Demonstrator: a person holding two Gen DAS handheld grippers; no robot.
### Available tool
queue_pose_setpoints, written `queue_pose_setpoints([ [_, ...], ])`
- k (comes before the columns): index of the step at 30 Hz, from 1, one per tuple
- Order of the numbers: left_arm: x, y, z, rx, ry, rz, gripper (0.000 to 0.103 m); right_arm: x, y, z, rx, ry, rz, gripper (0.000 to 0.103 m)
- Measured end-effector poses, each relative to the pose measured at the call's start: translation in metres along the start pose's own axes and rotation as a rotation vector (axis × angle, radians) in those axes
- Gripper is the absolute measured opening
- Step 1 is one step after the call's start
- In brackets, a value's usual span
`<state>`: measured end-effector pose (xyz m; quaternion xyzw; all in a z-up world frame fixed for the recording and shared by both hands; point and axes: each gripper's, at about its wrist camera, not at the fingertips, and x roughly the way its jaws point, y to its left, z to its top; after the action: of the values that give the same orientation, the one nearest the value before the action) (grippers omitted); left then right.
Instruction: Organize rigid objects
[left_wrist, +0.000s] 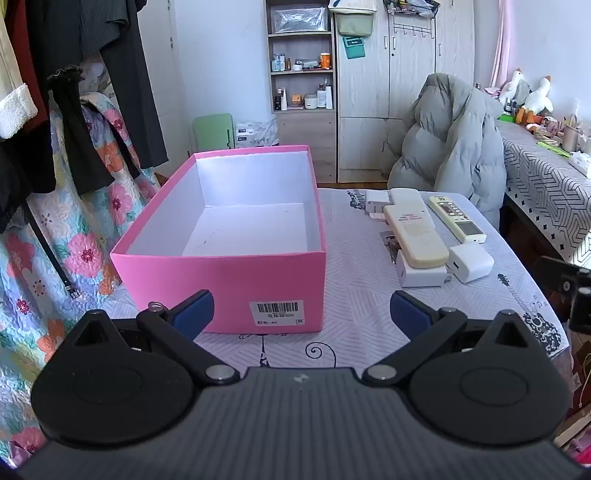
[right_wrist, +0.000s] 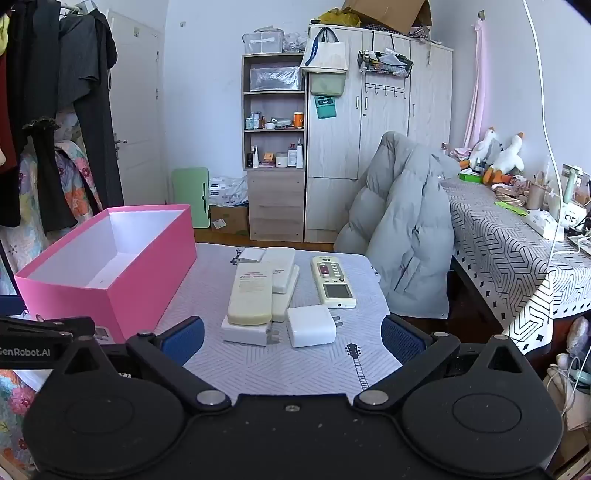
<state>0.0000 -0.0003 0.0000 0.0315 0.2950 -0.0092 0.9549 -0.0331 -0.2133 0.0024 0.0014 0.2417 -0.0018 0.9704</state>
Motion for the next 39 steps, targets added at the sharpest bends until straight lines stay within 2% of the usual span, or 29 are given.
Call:
queue_pose_setpoints([
  [27,-0.002,0.0,0.0,-0.029,-0.003,-0.037,0.103,0.001,-0.006,0.0,0.015,0.002,0.006,0.103],
  [39,0.001,-0.004,-0.001,-0.033,-0.005,-0.012,0.103,0.002,-0.01,-0.001,0.025,0.008,0.015,0.103],
])
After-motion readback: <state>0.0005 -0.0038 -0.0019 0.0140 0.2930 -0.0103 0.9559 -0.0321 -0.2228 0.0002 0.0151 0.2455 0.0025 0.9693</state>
